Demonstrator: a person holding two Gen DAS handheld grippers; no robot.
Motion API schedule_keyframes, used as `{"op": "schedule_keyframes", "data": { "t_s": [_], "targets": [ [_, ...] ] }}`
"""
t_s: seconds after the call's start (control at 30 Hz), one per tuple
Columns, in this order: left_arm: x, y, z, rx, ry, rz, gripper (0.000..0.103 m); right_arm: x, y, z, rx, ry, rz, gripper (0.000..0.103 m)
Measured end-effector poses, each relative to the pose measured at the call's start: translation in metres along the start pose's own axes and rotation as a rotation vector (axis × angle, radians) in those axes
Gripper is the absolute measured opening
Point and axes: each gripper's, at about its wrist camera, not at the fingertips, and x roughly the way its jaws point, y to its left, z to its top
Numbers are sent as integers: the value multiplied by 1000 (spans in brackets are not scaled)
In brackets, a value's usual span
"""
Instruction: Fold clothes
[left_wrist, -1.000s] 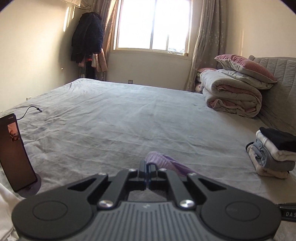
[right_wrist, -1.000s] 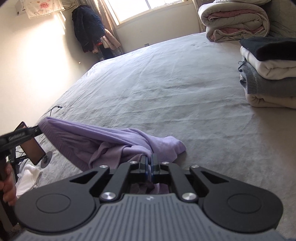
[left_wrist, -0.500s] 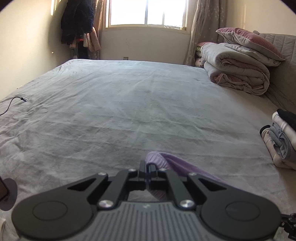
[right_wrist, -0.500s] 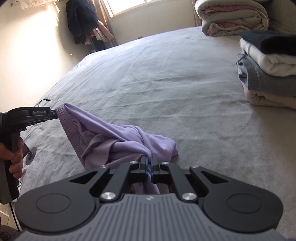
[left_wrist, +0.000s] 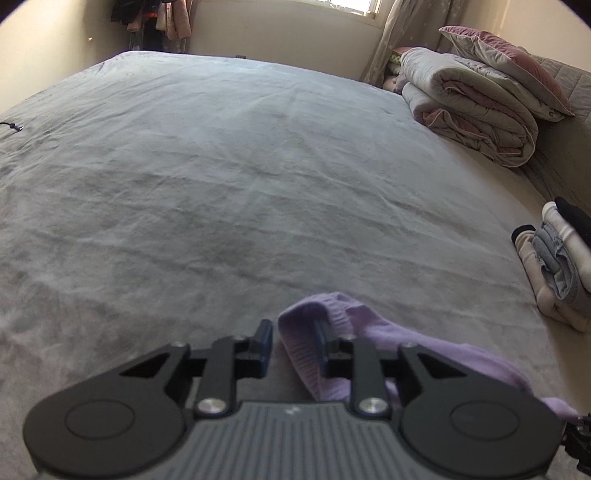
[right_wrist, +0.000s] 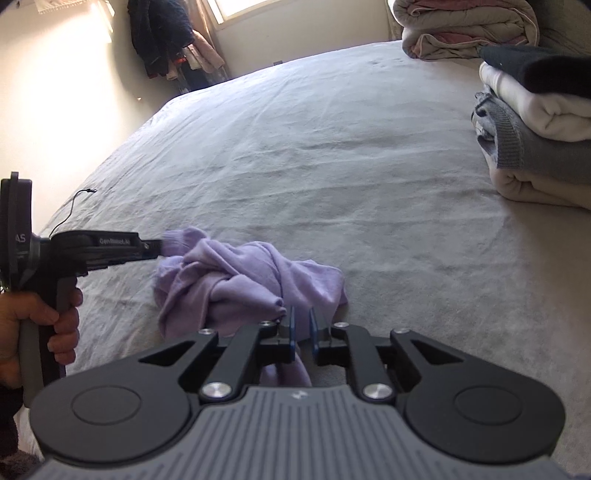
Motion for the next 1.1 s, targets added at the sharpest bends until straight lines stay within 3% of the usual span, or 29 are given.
{"op": "schedule_keyframes", "data": {
  "t_s": [0.17, 0.3, 0.53, 0.6, 0.7, 0.83, 1.03, 1.1],
  "targets": [
    [-19, 11, -10, -77, 77, -53, 48, -7, 5, 0, -9, 4, 47, 17],
    [-30, 17, -29, -170, 140, -154, 49, -12, 8, -2, -4, 5, 69, 36],
    [-28, 17, -68, -269, 163, -296, 49, -27, 17, -16, -25, 15, 98, 36],
    [-24, 9, -68, -260, 191, -287, 48, -27, 23, -22, -35, 29, 121, 36],
    [-25, 0, -62, -220, 144, -305, 48, -27, 34, -30, -53, 52, 160, 36],
    [-22, 2, -63, -229, 151, -294, 48, -20, 50, -41, -86, 90, 202, 38],
    [-20, 1, -68, -224, 177, -298, 47, 10, 64, -57, -178, 149, 130, 38],
    [-19, 0, -68, -220, 188, -309, 47, 17, 68, -61, -211, 158, 100, 32]
  ]
}}
